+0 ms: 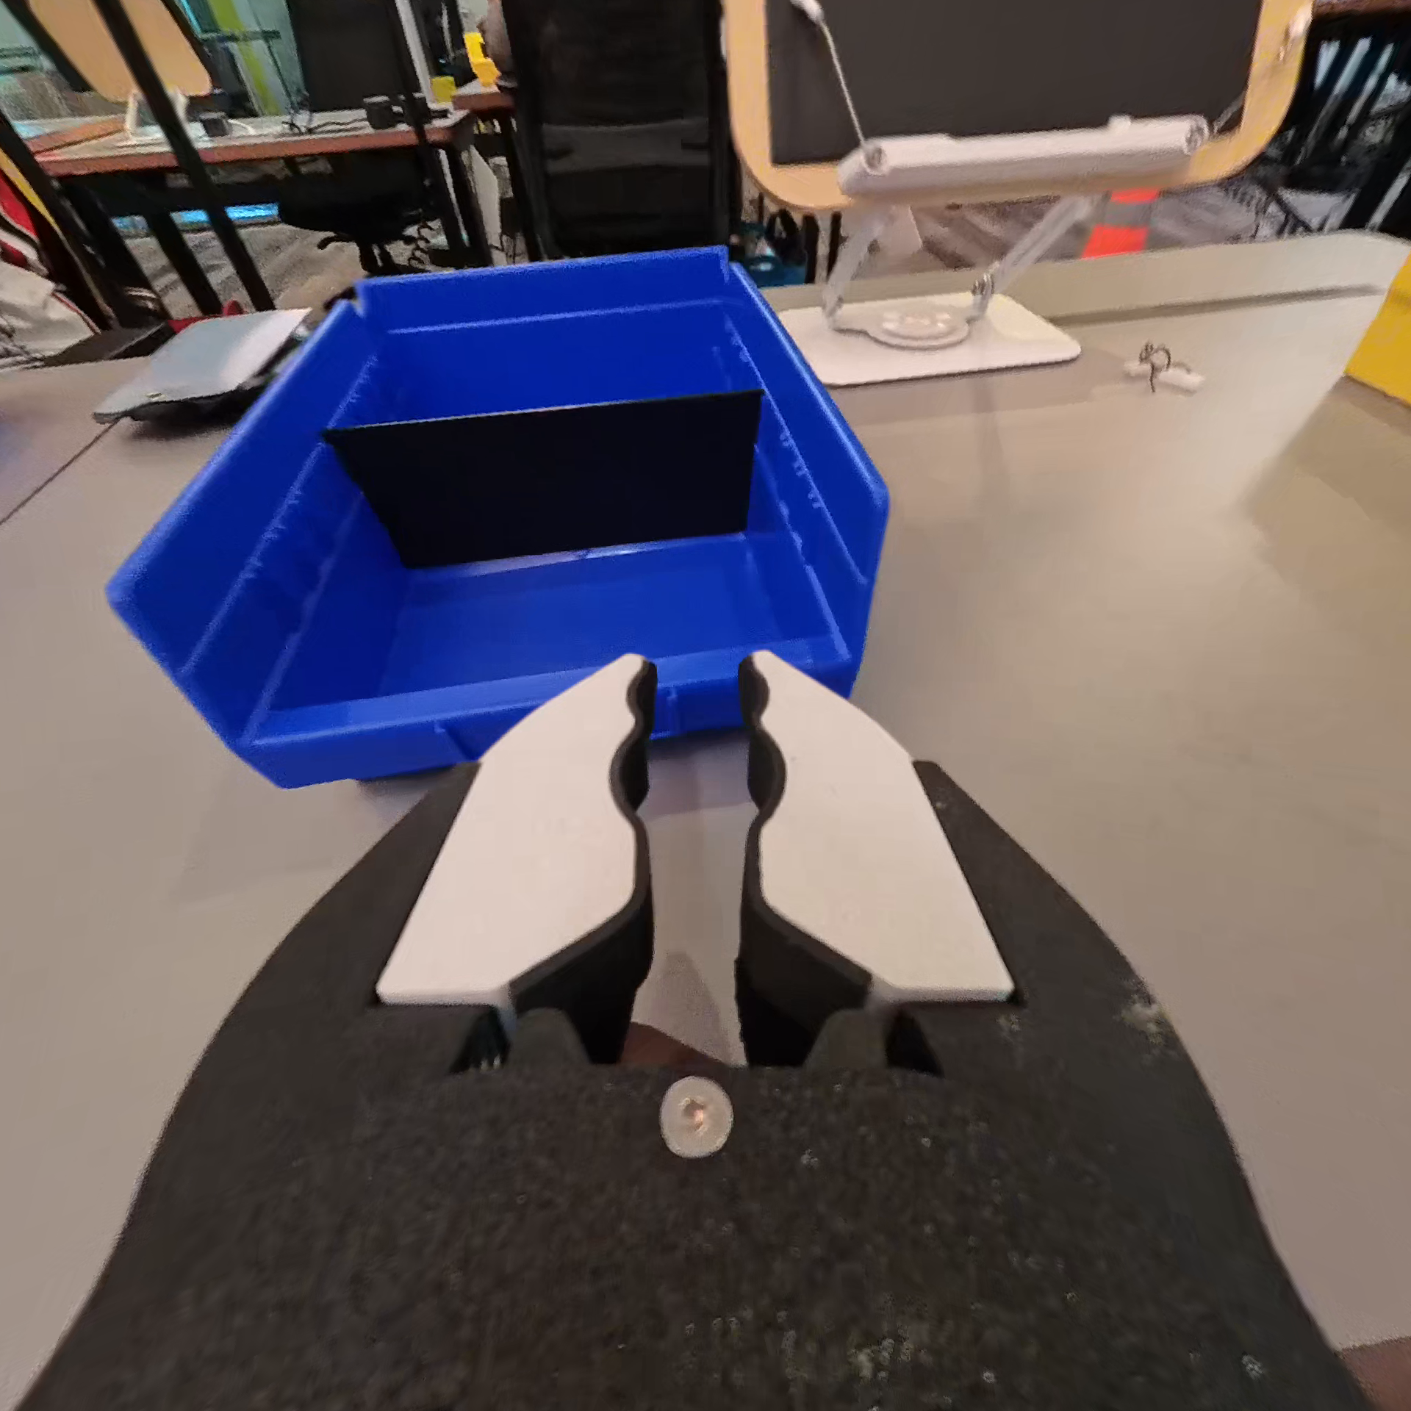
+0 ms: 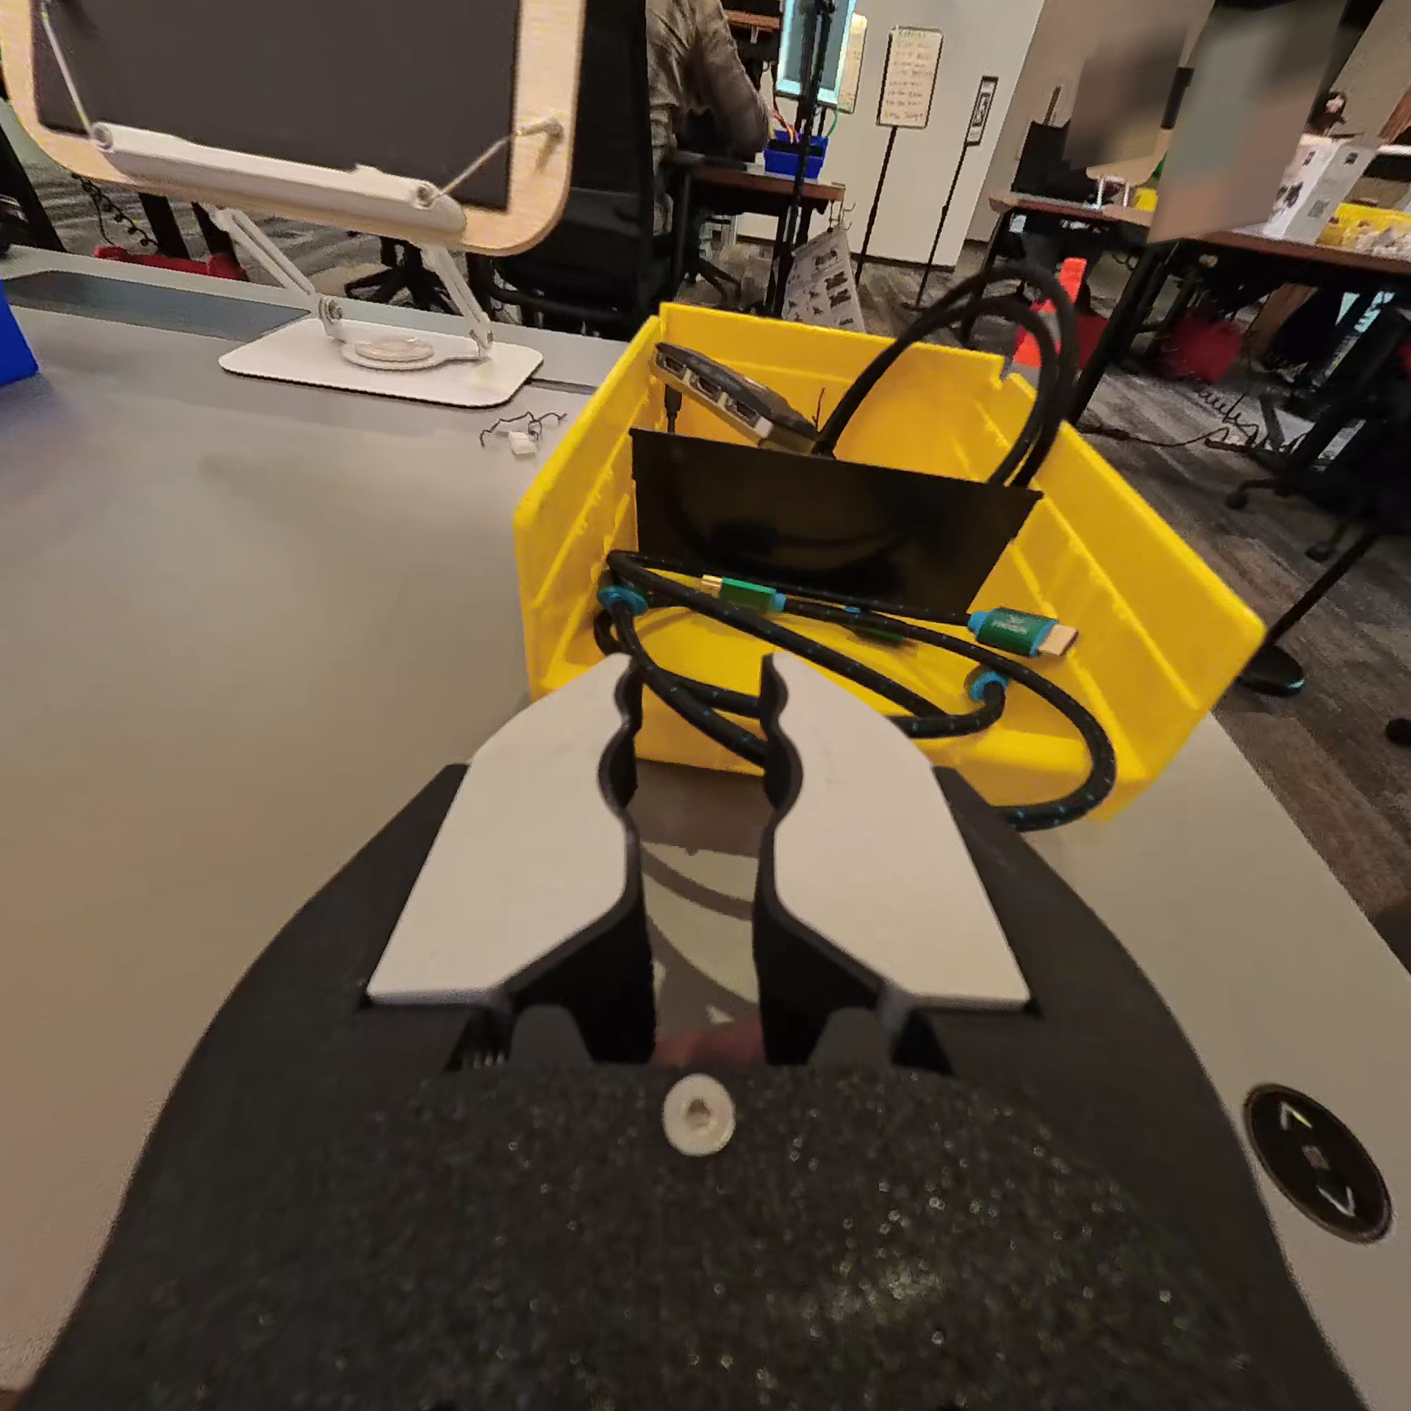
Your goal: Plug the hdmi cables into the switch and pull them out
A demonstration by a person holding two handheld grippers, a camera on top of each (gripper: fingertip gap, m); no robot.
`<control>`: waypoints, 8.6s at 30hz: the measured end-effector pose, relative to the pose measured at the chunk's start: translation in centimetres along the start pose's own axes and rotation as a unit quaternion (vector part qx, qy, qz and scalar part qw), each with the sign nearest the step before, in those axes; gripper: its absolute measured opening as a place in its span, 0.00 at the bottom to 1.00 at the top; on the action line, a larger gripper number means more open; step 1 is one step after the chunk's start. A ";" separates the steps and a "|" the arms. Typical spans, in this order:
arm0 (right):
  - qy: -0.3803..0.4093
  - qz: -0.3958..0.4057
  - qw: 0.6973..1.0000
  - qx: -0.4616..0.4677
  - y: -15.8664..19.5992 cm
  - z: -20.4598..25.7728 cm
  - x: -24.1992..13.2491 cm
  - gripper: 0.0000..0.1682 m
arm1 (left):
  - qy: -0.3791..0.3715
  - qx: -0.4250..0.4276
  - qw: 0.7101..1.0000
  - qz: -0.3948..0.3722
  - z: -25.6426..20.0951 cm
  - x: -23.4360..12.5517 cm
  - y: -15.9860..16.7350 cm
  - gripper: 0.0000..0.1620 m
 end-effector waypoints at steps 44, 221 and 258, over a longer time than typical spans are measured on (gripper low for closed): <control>0.090 0.136 0.976 0.144 0.8 -5.9 2.0 0.16 | 0.372 0.033 0.921 0.115 -38.0 15.2 -3.4 0.17; -0.326 0.073 0.940 0.070 -5.2 43.1 10.1 0.09 | -0.085 -0.047 0.993 0.072 13.2 5.1 1.8 0.04; -0.162 0.057 0.970 0.174 0.0 6.3 2.0 0.08 | 0.131 -0.001 0.989 0.063 -9.7 1.6 0.6 0.12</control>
Point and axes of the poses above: each gripper's, where its closed fingertips meet, x out along the fingers, y out of its underside, z = x × y across the jaws, the point moved 5 cm from there along -x, back along the fingers, and after that the axes turned 7 degrees about -z, right-handed, at the moved point
